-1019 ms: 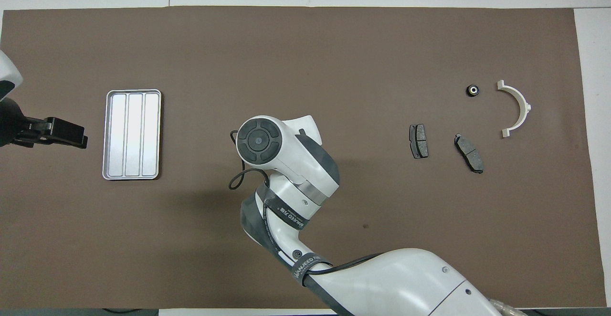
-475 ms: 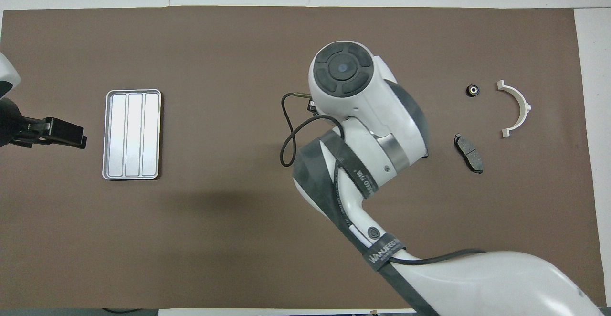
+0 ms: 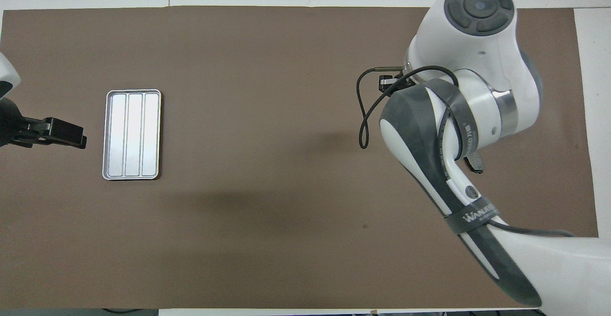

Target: Place bearing gear from tray to pile

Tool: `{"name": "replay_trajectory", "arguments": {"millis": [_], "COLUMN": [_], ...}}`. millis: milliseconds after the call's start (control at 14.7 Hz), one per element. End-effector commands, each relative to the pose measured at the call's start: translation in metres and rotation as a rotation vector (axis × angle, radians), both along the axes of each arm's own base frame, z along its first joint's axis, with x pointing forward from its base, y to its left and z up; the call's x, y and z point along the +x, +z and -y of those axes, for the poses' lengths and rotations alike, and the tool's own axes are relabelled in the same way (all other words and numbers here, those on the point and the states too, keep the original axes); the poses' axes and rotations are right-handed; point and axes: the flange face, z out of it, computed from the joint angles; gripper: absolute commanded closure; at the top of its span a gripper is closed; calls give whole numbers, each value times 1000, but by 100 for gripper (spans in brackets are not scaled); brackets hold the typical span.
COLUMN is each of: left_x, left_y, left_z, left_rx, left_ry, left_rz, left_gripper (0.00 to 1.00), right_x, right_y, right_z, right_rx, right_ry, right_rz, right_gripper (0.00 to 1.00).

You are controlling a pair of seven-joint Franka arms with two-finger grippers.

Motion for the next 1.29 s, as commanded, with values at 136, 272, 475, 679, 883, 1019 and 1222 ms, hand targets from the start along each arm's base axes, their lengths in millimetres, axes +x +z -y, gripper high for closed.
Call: {"name": "replay_trajectory", "arguments": {"millis": [136, 272, 475, 679, 883, 1019, 1222], "left_x": [-3, -3, -3, -3, -3, -3, -3], "left_y": [5, 5, 5, 5, 5, 5, 5], "left_z": [1, 0, 1, 1, 1, 1, 1], "left_rx": [-15, -15, -15, -15, -15, -15, -15], "left_ry": [-6, -5, -6, -6, -6, -6, -6], "left_rz": [8, 8, 9, 8, 8, 8, 8], "left_gripper": [0, 0, 0, 0, 0, 0, 0], "right_x": [11, 15, 16, 14, 11, 17, 24], "right_y": [-9, -23, -56, -103, -127, -149, -180], "right_z": [62, 89, 117, 145, 151, 160, 162], "right_rx": [29, 42, 60, 64, 66, 69, 73], "right_ry": [85, 108, 97, 61, 56, 44, 42], "right_rz": [-20, -17, 4, 40, 50, 58, 73], "right_gripper": [100, 100, 100, 100, 100, 100, 100]}}
